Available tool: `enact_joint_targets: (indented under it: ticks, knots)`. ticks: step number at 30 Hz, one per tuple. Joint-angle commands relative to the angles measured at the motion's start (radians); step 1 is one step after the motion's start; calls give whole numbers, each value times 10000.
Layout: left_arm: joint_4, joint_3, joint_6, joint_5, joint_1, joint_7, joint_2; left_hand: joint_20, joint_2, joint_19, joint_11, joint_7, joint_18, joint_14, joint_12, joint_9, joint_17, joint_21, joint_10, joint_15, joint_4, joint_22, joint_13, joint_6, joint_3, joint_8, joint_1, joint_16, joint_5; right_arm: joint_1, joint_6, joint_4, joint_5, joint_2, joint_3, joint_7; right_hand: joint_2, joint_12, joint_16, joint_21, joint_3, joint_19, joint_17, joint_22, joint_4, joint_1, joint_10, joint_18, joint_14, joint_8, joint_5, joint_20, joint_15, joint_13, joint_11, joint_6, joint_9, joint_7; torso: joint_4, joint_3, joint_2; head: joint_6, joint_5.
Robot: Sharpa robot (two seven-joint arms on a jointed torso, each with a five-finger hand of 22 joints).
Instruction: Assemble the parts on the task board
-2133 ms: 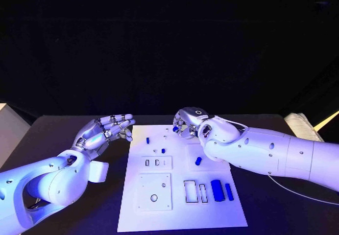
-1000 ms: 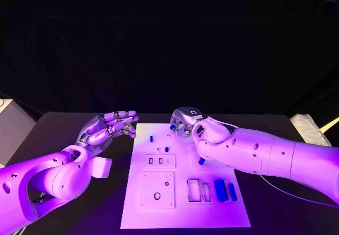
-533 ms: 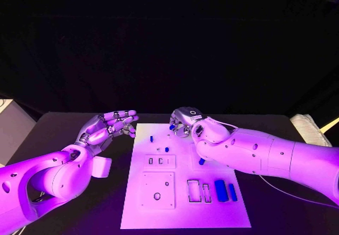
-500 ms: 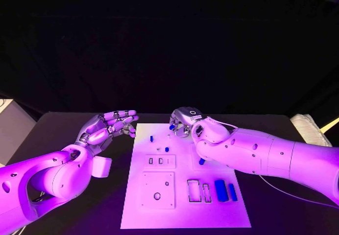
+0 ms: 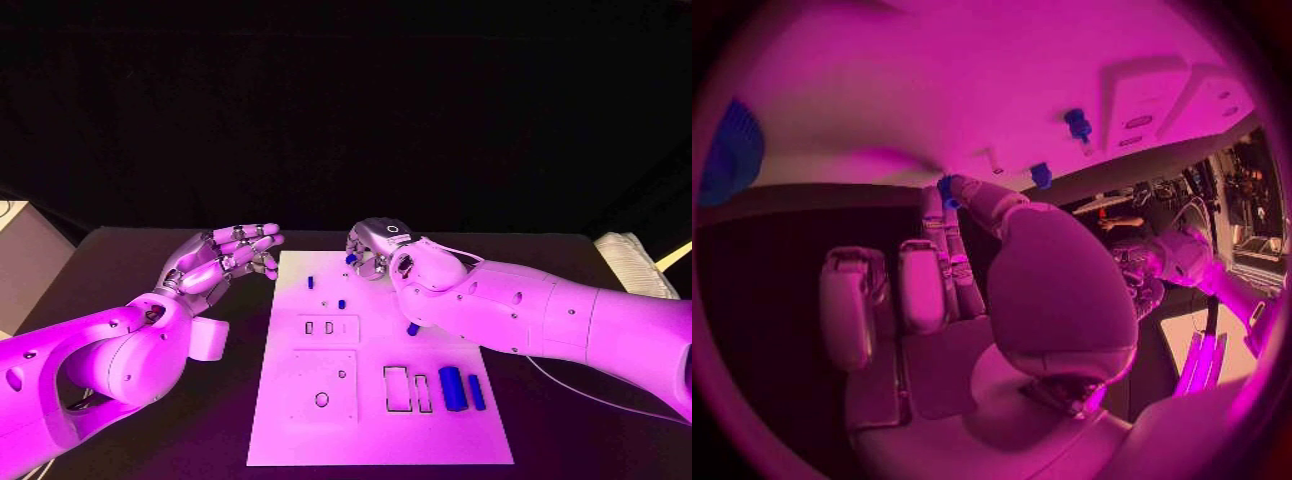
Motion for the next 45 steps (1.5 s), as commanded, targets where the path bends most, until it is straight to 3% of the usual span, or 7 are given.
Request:
enact_joint_targets:
  ticks: [1,15,21,31,40,43,45]
  knots:
    - [19,8,191,4,20,20,10,21,78,-81,36,264,137,-83,-39,-9,15,50,-47,10,19,12,8,-88,54,-30,30,40,-8,-19,296,-69,-39,21,-10,75,13,39,6,-30,2,338,-33,1038,11,-6,6,-103,224,50,24,-40,-17,21,9,18,780,34,-3,-3,0,14,-4]
    - [4,8,187,5,28,-22,11,24,73,-104,34,261,137,-99,-35,-11,11,79,-46,13,15,27,9,-89,64,-30,20,51,-10,-17,140,-111,98,15,-11,176,-723,-484,-823,-1309,-14,-560,-1385,-674,240,-477,-1506,267,-227,-715,-25,343,427,-183,545,-1178,710,566,-12,-4,-9,18,-11]
    - [-15,7,186,5,29,-32,-10,25,68,-112,36,261,137,-105,-35,-12,10,88,-48,14,15,32,9,-91,65,-32,13,55,-12,-15,-19,299,122,-348,-10,220,-520,-82,-1788,-2740,-2081,-1293,-2855,-2258,529,97,-2573,599,-835,-1223,123,406,460,-382,612,-1832,711,513,-14,2,-18,16,-10]
    - [-64,7,203,5,29,-33,-84,27,62,-121,38,264,137,-112,-38,-14,8,98,-57,15,14,38,8,-99,66,-36,7,58,-14,61,-109,1680,349,-1768,111,126,-472,521,-1538,-2538,-2737,-987,-2600,-1880,863,465,-2350,502,-643,-1261,548,337,362,-399,446,-1645,781,392,-113,37,-70,70,-1]
    - [-180,5,233,6,29,-28,-187,27,62,-121,38,264,137,-112,-38,-14,8,98,-57,15,14,38,8,-99,66,-36,7,58,-14,399,195,2787,1652,-3490,217,201,-792,1637,104,-412,-1968,243,-148,791,1223,484,169,-40,233,-1281,430,48,97,205,91,-1296,844,312,-278,124,-155,103,-48]
    - [-215,5,268,6,28,-31,-197,28,61,-127,39,265,138,-116,-39,-15,7,107,-61,16,12,42,7,-104,69,-38,6,62,-15,473,520,2886,2015,-3823,231,316,-1033,3920,632,224,-2745,559,662,1605,1438,293,205,-198,371,-1102,760,-168,-49,2433,-174,-1277,1036,106,-338,152,-171,98,-37]
    - [-255,4,295,6,26,-38,-188,28,61,-130,39,265,138,-116,-39,-16,7,110,-63,16,11,43,7,-105,70,-39,5,64,-15,506,788,2821,2376,-3963,236,351,-517,10865,1453,691,-3451,826,2210,2218,1847,413,834,-353,614,-898,825,107,-76,9565,-61,-1531,1231,249,-376,179,-167,99,-29]
